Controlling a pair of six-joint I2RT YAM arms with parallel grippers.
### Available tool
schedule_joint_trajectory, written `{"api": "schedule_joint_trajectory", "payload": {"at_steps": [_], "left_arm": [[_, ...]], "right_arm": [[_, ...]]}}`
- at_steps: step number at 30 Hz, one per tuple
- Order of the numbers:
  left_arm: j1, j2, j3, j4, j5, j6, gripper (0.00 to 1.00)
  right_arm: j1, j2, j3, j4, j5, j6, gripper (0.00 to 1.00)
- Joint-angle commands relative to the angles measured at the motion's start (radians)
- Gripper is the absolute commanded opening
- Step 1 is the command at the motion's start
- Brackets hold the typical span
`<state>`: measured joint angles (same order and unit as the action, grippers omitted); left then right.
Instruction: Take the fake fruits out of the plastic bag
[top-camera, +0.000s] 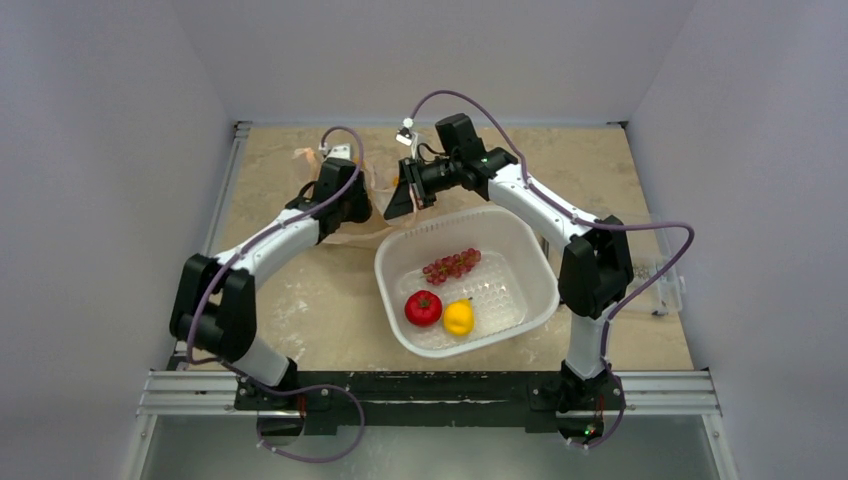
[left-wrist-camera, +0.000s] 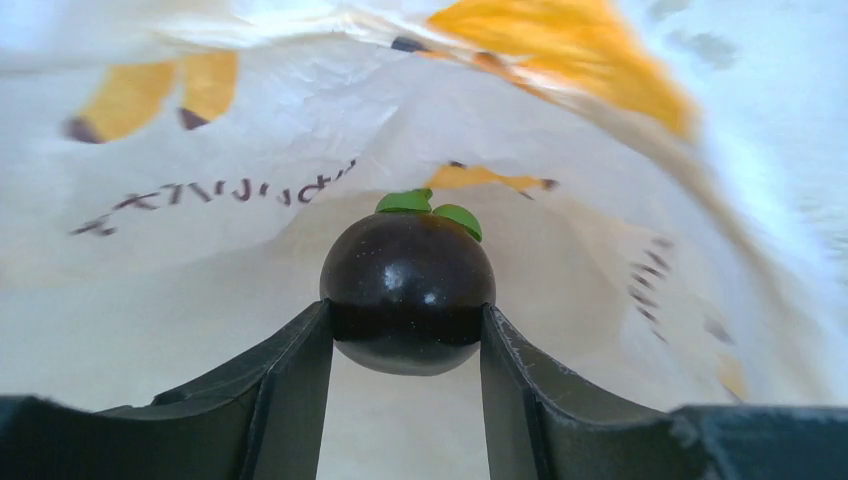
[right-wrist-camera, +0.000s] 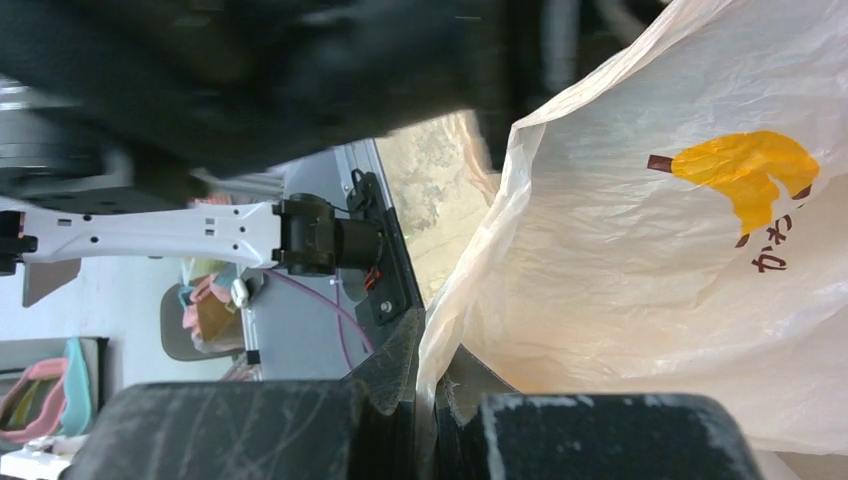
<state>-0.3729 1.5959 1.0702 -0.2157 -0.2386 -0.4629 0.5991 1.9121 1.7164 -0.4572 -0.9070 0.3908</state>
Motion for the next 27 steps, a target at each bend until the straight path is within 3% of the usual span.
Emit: {"api": "schedule_joint_trajectory", "payload": {"at_steps": [1, 6, 12, 17, 27], "left_arm": [[0.012, -0.206, -0.015, -0.055, 0.112, 0.056, 0.00], [0.016, -0.351, -0.005, -0.141, 0.269, 0.017, 0.00], [0.015, -0.467, -0.022, -0.149, 0.419, -0.053, 0.00], [0.001, -0.495, -0.005, -0.152, 0.563, -0.059, 0.00], [-0.258, -0.374, 0.075, -0.110, 0.610, -0.015, 0.00]], "right_arm": [[-0.003, -0.018, 0.021, -0.010, 0.026, -0.041, 0.00], [-0.006, 0.001, 0.075, -0.067, 0.148, -0.089, 0.00], [-0.079, 0.077, 0.211, -0.015, 0.322, 0.134, 0.00], [-0.115, 0.140, 0.372, -0.045, 0.469, 0.156, 0.00], [-0.178, 0.322, 0.658, -0.036, 0.546, 0.124, 0.00]]}}
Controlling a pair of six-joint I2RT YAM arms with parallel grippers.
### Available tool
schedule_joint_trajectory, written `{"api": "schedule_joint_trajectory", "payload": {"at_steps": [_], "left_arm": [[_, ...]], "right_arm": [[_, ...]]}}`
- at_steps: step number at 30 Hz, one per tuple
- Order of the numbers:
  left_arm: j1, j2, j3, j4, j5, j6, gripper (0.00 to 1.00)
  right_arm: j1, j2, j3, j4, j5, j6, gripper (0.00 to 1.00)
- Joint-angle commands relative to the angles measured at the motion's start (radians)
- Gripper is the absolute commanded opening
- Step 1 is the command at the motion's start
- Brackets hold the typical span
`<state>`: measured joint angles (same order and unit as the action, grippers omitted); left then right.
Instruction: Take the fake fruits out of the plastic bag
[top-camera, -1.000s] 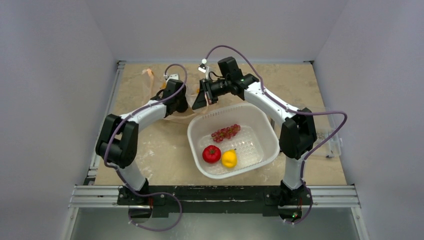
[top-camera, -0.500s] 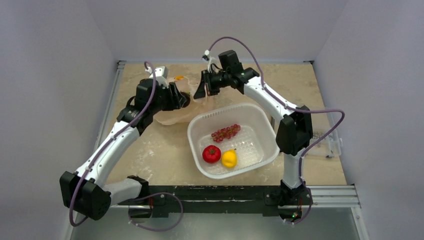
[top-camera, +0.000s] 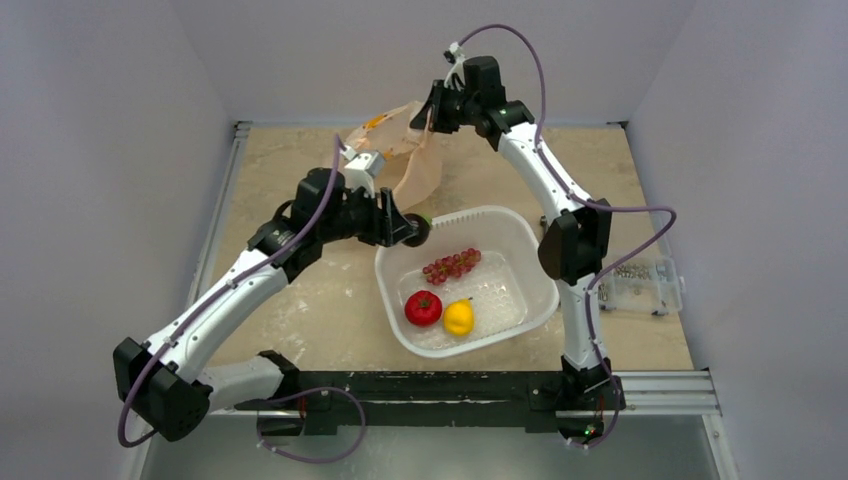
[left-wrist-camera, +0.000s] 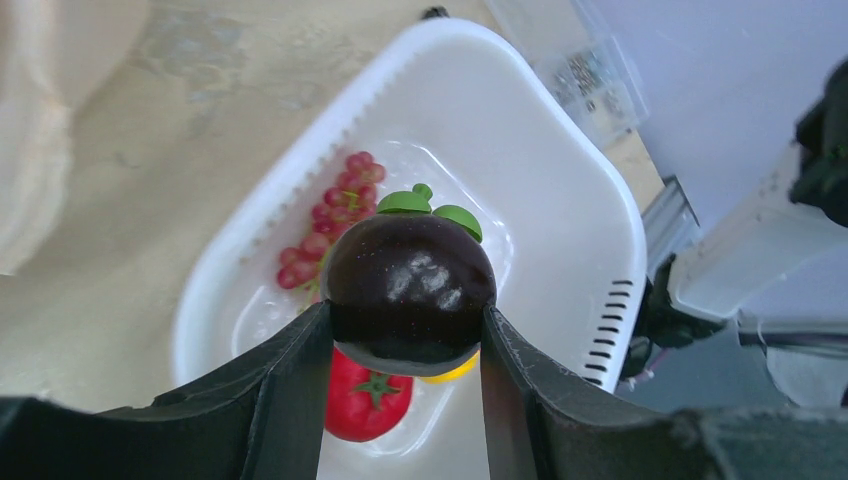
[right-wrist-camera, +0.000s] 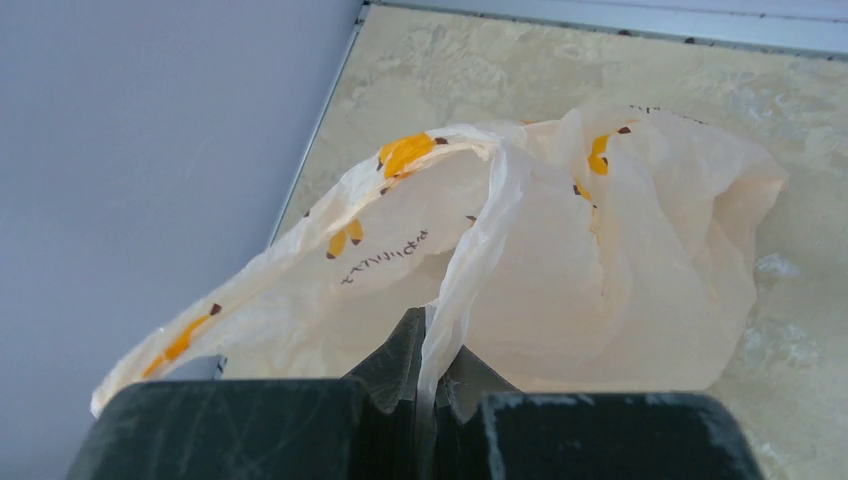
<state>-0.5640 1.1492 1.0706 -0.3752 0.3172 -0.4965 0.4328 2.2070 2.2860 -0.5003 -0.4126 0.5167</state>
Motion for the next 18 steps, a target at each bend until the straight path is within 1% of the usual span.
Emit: {"api": "schedule_joint_trajectory", "payload": {"at_steps": [1, 4, 5, 6, 7, 9, 10, 11, 12, 13, 18], "left_arm": [[-0.084, 0.099, 0.092, 0.044, 0.053, 0.026, 0.00], [-0.129, 0.177, 0.149, 0.022, 0.053, 0.056, 0.00], [-0.142, 0.199, 0.165, 0.018, 0.057, 0.066, 0.00], [-0.156, 0.224, 0.180, 0.018, 0.057, 0.071, 0.00], [-0.168, 0.243, 0.192, 0.018, 0.058, 0.078, 0.00], [-0.189, 0.281, 0.216, 0.015, 0.062, 0.090, 0.00], [-0.197, 0.295, 0.226, 0.012, 0.062, 0.093, 0.00], [-0.203, 0.306, 0.232, 0.012, 0.063, 0.094, 0.00], [-0.210, 0.316, 0.234, 0.016, 0.065, 0.095, 0.00], [-0.212, 0.324, 0.237, 0.019, 0.067, 0.095, 0.00], [-0.231, 0.365, 0.259, 0.017, 0.049, 0.108, 0.00]], "right_arm": [[-0.016, 0.026, 0.085, 0.011, 0.059, -0.005, 0.00], [-0.018, 0.019, 0.061, 0.014, 0.089, -0.019, 0.00], [-0.020, 0.017, 0.059, 0.002, 0.101, -0.026, 0.01], [-0.020, 0.015, 0.061, -0.018, 0.119, -0.035, 0.08], [-0.020, 0.012, 0.070, -0.043, 0.143, -0.045, 0.22], [-0.020, 0.003, 0.089, -0.098, 0.196, -0.068, 0.52], [-0.021, -0.004, 0.101, -0.123, 0.214, -0.081, 0.64], [-0.021, -0.009, 0.112, -0.152, 0.230, -0.090, 0.73], [-0.021, -0.018, 0.120, -0.181, 0.255, -0.100, 0.80], [-0.022, -0.033, 0.118, -0.205, 0.263, -0.109, 0.85], [-0.022, -0.133, 0.085, -0.239, 0.274, -0.152, 0.98]]}}
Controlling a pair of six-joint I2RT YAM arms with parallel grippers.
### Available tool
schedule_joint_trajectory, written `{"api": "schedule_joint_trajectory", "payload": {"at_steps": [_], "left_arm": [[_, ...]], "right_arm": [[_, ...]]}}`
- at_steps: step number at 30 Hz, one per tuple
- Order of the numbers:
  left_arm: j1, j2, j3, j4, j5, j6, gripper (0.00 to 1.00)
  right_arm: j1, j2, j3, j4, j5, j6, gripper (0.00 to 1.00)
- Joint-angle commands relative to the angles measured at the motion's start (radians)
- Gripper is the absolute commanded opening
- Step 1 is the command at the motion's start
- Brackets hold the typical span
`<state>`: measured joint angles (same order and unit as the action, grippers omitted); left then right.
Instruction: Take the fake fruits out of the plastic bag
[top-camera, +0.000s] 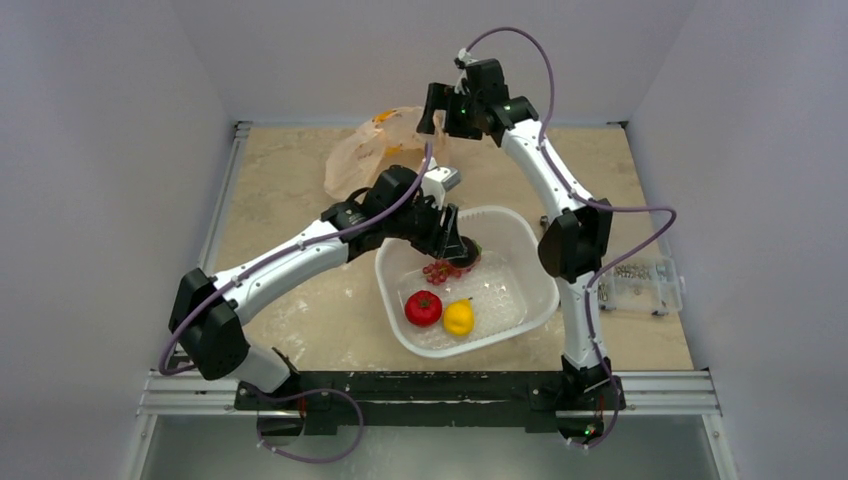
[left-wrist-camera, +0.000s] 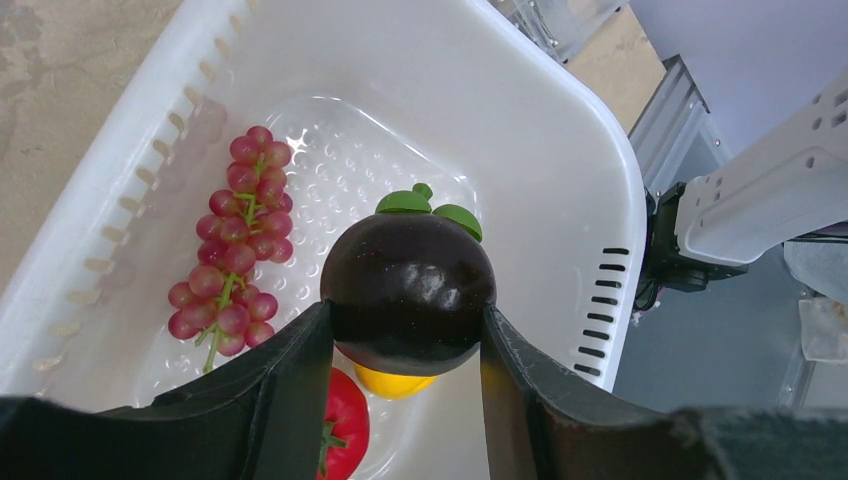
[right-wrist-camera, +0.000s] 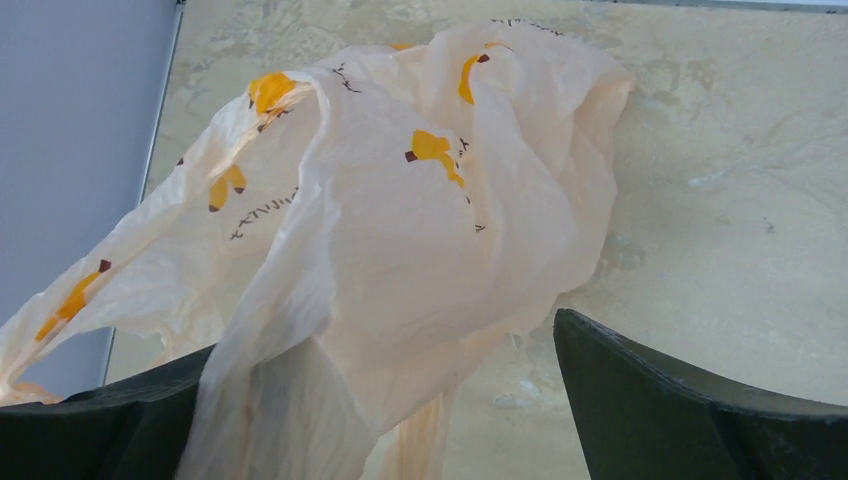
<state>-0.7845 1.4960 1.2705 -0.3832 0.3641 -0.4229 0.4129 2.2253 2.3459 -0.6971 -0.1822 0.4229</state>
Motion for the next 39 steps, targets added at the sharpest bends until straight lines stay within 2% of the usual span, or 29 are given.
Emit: {"api": "schedule_joint_trajectory", "payload": {"at_steps": [1, 5, 8, 15, 17, 19, 23, 30, 34, 37, 39], "left_arm": [[-0.011, 0.027, 0.062, 0.021, -0.004, 0.037, 0.00], [-0.016, 0.064, 0.094, 0.000, -0.039, 0.051, 0.00], [-0.018, 0.089, 0.113, -0.005, -0.048, 0.055, 0.00], [-0.030, 0.166, 0.160, -0.015, -0.091, 0.071, 0.00], [-0.038, 0.195, 0.171, -0.020, -0.099, 0.084, 0.00], [-0.054, 0.235, 0.193, -0.045, -0.103, 0.108, 0.00], [-0.118, 0.316, 0.252, -0.155, -0.186, 0.187, 0.00], [-0.154, 0.467, 0.387, -0.312, -0.243, 0.241, 0.00], [-0.181, 0.496, 0.414, -0.318, -0.269, 0.240, 0.08], [-0.191, 0.521, 0.427, -0.318, -0.248, 0.235, 0.28], [-0.191, 0.556, 0.478, -0.386, -0.245, 0.230, 0.38]], "right_arm": [[-0.005, -0.168, 0.025, -0.038, 0.020, -0.057, 0.99], [-0.022, -0.216, 0.049, -0.009, -0.139, 0.021, 0.99], [-0.022, -0.287, -0.019, 0.063, -0.182, 0.067, 0.99], [-0.065, -0.397, -0.039, -0.004, 0.033, 0.080, 0.99], [-0.088, -0.445, -0.091, -0.035, 0.084, 0.081, 0.99], [-0.106, -0.536, -0.220, -0.026, 0.150, 0.075, 0.99], [-0.164, -0.697, -0.454, 0.004, 0.177, 0.079, 0.99], [-0.187, -0.833, -0.529, -0.103, 0.210, 0.034, 0.99], [-0.188, -0.900, -0.577, -0.145, 0.223, 0.016, 0.99], [-0.187, -0.931, -0.595, -0.162, 0.237, 0.003, 0.99], [-0.188, -0.941, -0.585, -0.170, 0.241, 0.000, 0.99]]}}
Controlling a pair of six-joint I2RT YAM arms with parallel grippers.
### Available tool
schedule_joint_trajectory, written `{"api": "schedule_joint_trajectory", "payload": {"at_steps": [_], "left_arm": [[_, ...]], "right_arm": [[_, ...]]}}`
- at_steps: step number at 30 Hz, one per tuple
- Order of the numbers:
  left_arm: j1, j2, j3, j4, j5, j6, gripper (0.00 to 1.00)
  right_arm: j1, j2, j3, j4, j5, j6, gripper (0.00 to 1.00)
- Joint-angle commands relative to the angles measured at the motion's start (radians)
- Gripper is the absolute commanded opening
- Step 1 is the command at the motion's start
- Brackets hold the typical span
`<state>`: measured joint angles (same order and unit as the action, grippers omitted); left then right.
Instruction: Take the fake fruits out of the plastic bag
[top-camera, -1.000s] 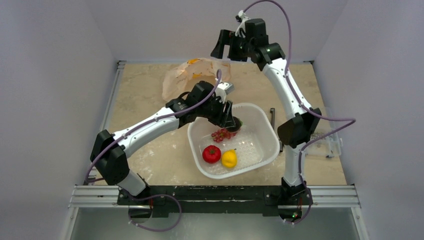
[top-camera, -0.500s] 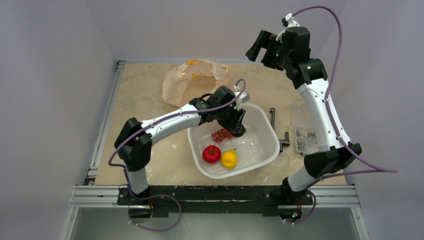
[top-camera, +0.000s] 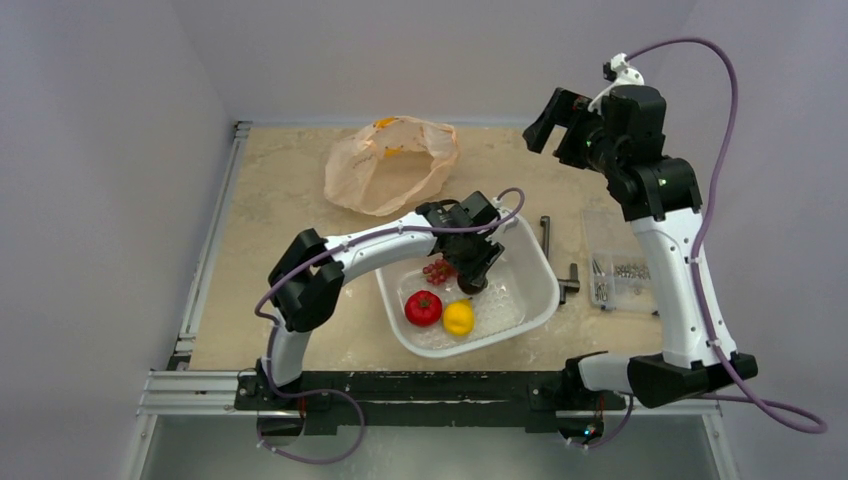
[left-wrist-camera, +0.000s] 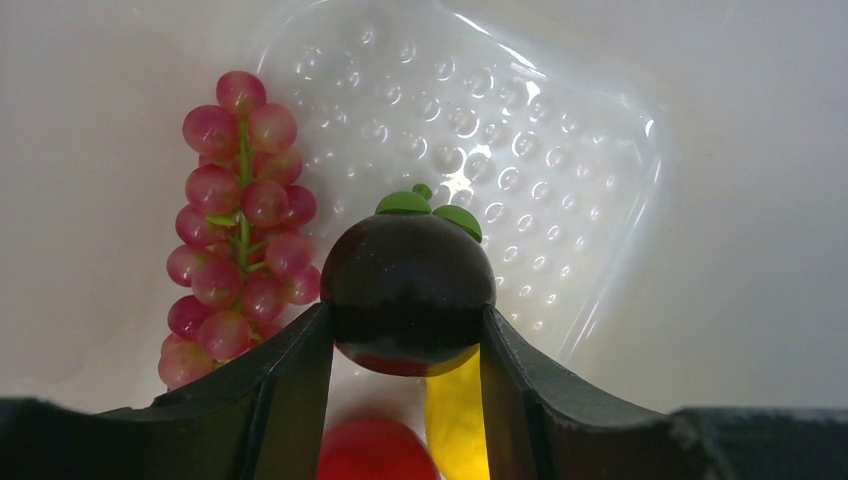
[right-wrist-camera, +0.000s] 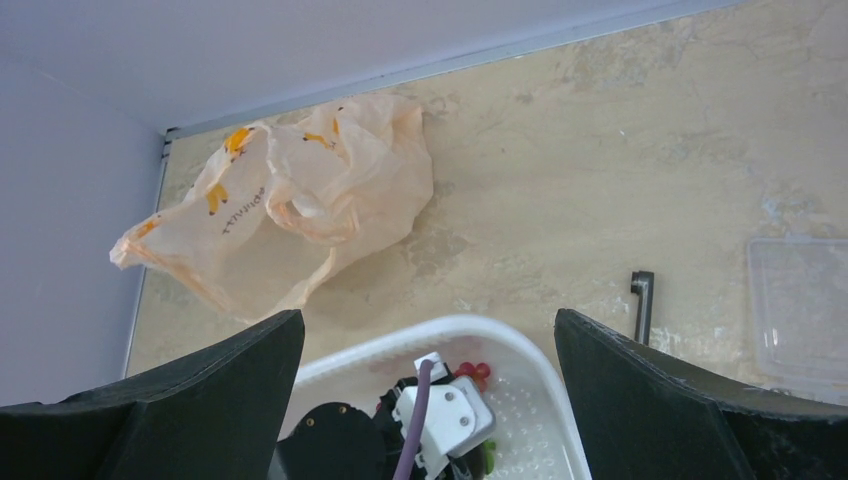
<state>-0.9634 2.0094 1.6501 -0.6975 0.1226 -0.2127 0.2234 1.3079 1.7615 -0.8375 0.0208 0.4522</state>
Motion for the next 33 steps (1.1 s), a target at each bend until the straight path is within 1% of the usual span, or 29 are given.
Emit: {"api": "schedule_joint_trajectory", "payload": {"at_steps": [1, 2, 3, 4, 5, 8, 11, 12, 15, 17, 20, 21, 23, 25, 26, 29, 33], "left_arm": [[-0.012, 0.061, 0.126, -0.110, -0.009, 0.019, 0.40], [-0.012, 0.071, 0.142, -0.132, -0.017, 0.019, 0.56], [-0.012, 0.074, 0.148, -0.144, -0.029, 0.019, 0.67], [-0.012, 0.070, 0.148, -0.145, -0.036, 0.018, 0.75], [-0.014, 0.063, 0.147, -0.147, -0.050, 0.017, 0.82], [-0.015, 0.016, 0.128, -0.125, -0.091, 0.020, 0.90], [-0.015, -0.048, 0.148, -0.154, -0.118, 0.023, 0.91], [-0.015, -0.080, 0.153, -0.161, -0.148, 0.021, 0.92], [-0.010, -0.214, 0.177, -0.199, -0.173, 0.019, 0.92], [0.015, -0.338, 0.182, -0.238, -0.185, -0.001, 0.92], [0.084, -0.532, 0.125, -0.263, -0.177, -0.043, 0.92], [0.116, -0.603, 0.078, -0.254, -0.171, -0.049, 0.92], [0.176, -0.753, 0.000, -0.213, -0.162, -0.047, 0.94], [0.217, -0.896, -0.064, -0.167, -0.186, -0.025, 0.97], [0.229, -0.964, -0.088, -0.154, -0.214, -0.010, 0.99], [0.236, -1.123, -0.121, -0.145, -0.301, 0.026, 1.00], [0.236, -1.281, -0.155, -0.117, -0.378, 0.004, 1.00]], "right_arm": [[0.002, -0.028, 0.009, -0.033, 0.040, -0.030, 0.99], [0.002, -0.031, 0.015, -0.035, 0.041, -0.031, 0.99], [0.002, -0.034, 0.018, -0.036, 0.039, -0.033, 0.99], [0.002, -0.037, 0.021, -0.039, 0.037, -0.034, 0.99], [0.002, -0.040, 0.021, -0.044, 0.035, -0.034, 0.99], [0.001, -0.050, 0.021, -0.061, 0.027, -0.032, 0.99], [0.002, -0.070, 0.015, -0.065, 0.018, -0.041, 0.99], [0.002, -0.072, 0.016, -0.070, 0.014, -0.050, 0.99], [0.002, -0.092, -0.001, -0.083, 0.023, -0.071, 0.99], [0.002, -0.115, -0.043, -0.084, 0.052, -0.083, 0.99], [0.001, -0.141, -0.078, -0.100, 0.095, -0.102, 0.99], [0.002, -0.157, -0.104, -0.097, 0.111, -0.106, 0.99], [0.002, -0.206, -0.154, -0.073, 0.153, -0.125, 0.99], [0.002, -0.266, -0.209, -0.036, 0.182, -0.150, 0.99], [0.001, -0.295, -0.231, -0.024, 0.191, -0.150, 0.99], [0.002, -0.388, -0.278, 0.013, 0.214, -0.169, 0.99], [0.003, -0.471, -0.305, 0.049, 0.266, -0.196, 0.99]]}}
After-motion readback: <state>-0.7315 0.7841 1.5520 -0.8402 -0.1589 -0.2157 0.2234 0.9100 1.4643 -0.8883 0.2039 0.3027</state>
